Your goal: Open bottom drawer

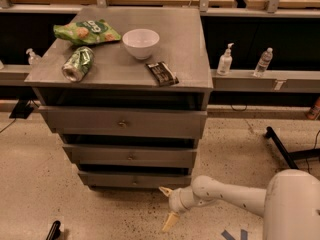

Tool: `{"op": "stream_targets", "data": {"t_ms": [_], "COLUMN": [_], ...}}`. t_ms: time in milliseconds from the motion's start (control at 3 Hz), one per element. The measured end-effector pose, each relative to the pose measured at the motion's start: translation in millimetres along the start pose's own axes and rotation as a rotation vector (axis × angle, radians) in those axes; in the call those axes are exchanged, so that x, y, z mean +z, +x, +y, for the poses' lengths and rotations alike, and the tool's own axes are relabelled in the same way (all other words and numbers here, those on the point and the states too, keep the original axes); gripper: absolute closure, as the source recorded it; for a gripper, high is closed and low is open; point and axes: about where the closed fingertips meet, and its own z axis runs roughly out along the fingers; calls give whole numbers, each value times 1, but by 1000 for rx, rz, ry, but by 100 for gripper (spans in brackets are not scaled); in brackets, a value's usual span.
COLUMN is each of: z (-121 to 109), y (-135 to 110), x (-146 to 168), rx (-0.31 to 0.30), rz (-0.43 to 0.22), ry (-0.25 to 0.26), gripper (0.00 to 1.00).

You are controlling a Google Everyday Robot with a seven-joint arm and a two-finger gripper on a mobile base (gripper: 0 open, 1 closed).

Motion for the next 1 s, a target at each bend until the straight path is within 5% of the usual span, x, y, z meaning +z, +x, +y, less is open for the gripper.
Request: {"op": "stream_targets", "data": {"t_ms": [333,1000], "z": [-41,-49], "y": [17,19], "x": [6,10], "rx": [-30,-67], "rz": [42,59], "ry": [114,163], "gripper": [0,0]}}
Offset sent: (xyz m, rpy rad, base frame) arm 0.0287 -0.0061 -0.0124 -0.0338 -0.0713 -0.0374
